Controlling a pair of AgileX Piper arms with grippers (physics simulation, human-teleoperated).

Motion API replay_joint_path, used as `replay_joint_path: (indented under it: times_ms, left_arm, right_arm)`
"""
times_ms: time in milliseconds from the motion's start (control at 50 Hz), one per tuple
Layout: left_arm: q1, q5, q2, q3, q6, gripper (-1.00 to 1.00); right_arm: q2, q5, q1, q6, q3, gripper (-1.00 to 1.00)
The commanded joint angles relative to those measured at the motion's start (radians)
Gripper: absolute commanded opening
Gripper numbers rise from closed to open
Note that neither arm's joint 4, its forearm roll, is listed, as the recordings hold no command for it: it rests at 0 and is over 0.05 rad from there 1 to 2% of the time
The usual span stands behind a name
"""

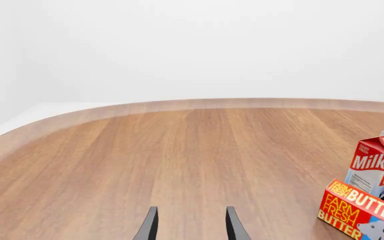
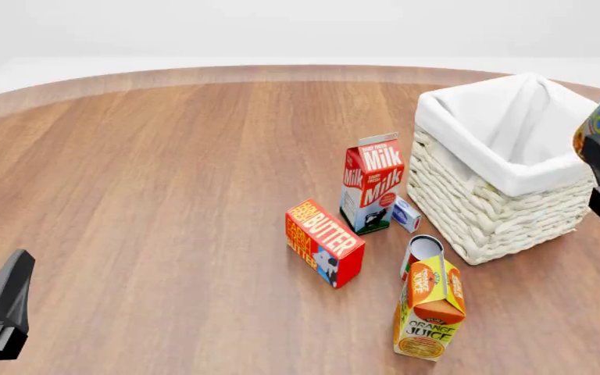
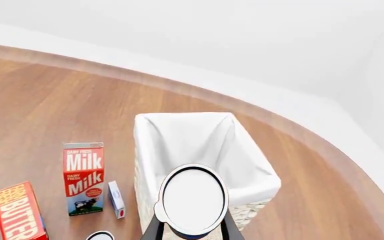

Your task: Pick up the alphabet soup, and put it in the basket.

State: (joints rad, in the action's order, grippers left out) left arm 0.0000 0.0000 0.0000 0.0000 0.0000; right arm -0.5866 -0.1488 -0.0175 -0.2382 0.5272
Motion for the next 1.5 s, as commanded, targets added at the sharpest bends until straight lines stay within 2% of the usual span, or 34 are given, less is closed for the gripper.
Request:
replay_joint_path:
  times_ms: [20, 140, 160, 180, 200, 680, 720, 1060, 1080, 1500]
  left_arm:
    - [0.0, 0.0, 0.0, 0.0, 0.0, 1.0]
    - [0.0, 0.0, 0.0, 0.0, 0.0, 1.0]
    - [0.0, 0.0, 0.0, 0.0, 0.0, 1.0]
    - [0.0, 0.0, 0.0, 0.0, 0.0, 1.0]
    - [0.0, 0.0, 0.0, 0.0, 0.0, 1.0]
    - [0.0, 0.0, 0.0, 0.0, 0.0, 1.0]
    - [0.0, 0.0, 0.0, 0.0, 0.0, 1.0]
    - [0.0, 0.0, 0.0, 0.0, 0.0, 1.0]
    - [0.0, 0.0, 0.0, 0.0, 0.0, 1.0]
    - [0.0, 0.0, 0.0, 0.0, 0.0, 1.0]
  right_arm:
    - [-0.022, -0.021, 0.01, 0.018, 0.066, -1.0]
    - [-0.022, -0.021, 0.01, 0.018, 0.066, -1.0]
    - [-0.03, -0.033, 0.012, 0.022, 0.09, -1.0]
    - [-0.076, -0.067, 0.019, 0.044, 0.168, -1.0]
    - [-0.082, -0.074, 0.028, 0.044, 0.182, -1.0]
    - [-0.16, -0.104, 0.045, 0.053, 0.27, -1.0]
    - [-0.2, -0.115, 0.045, 0.077, 0.303, -1.0]
    - [-0.265, -0.142, 0.048, 0.077, 0.369, -1.0]
    - [-0.299, -0.138, 0.038, 0.059, 0.389, -1.0]
    - [-0.403, -0.152, 0.011, 0.044, 0.466, -1.0]
